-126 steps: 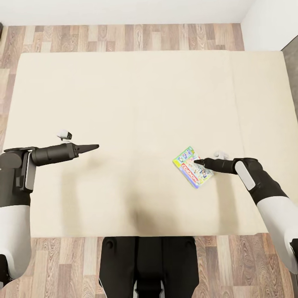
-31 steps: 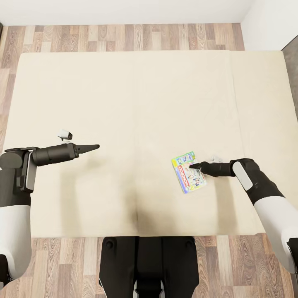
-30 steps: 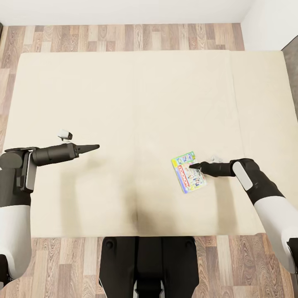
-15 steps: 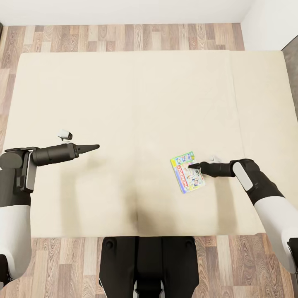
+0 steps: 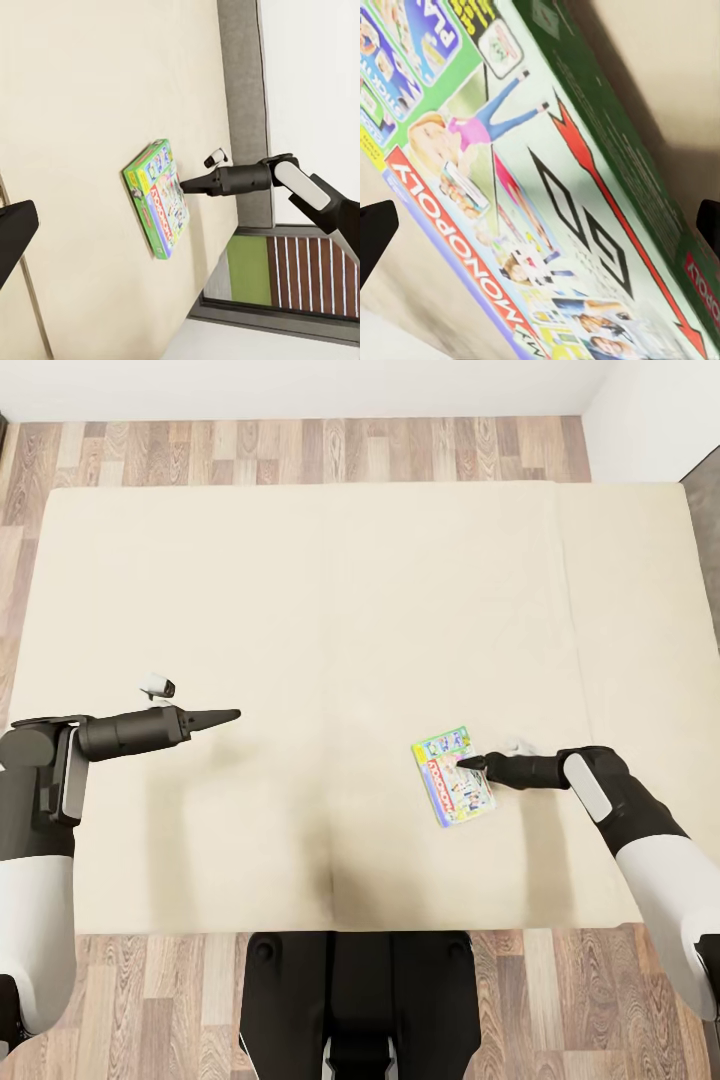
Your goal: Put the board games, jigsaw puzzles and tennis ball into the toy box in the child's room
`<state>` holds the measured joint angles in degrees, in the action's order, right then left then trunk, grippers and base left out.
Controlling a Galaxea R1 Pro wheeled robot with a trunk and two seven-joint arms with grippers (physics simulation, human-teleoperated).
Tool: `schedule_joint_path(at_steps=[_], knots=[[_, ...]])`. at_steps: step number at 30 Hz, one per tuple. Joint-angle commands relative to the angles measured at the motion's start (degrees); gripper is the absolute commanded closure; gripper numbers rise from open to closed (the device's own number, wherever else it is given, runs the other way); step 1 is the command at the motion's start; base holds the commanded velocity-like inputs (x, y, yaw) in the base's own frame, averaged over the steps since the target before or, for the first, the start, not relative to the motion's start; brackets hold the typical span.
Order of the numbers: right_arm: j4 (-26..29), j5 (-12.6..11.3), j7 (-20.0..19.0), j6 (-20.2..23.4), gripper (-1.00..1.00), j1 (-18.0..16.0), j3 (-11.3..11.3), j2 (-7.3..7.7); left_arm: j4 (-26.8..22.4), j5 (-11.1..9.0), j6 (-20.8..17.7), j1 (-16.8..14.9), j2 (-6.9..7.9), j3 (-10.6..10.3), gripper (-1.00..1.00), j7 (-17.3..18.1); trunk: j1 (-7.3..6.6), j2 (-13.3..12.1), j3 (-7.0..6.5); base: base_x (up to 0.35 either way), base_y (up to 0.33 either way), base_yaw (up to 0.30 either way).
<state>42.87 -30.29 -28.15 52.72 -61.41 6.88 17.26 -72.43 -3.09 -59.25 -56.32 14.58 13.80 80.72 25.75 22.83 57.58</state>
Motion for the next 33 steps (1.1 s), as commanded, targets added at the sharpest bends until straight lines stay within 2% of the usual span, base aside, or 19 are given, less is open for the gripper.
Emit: schedule_joint_path(at_steps=[1, 33], knots=[[0.0, 0.2, -0.3, 0.0, -1.0, 0.0, 0.2, 0.05, 0.0, -0.1, -0.6, 0.0, 0.01, 0.0, -1.0, 0.1, 0.04, 0.1, 0.06, 0.0, 0.104, 0.0], [-0.1, 0.2, -0.3, -1.1, -1.0, 0.0, 0.3, -0.29, 0.1, -0.1, -0.5, 0.0, -0.07, 0.0, -1.0, 0.0, 0.04, 0.1, 0.06, 0.0, 0.139, 0.0]])
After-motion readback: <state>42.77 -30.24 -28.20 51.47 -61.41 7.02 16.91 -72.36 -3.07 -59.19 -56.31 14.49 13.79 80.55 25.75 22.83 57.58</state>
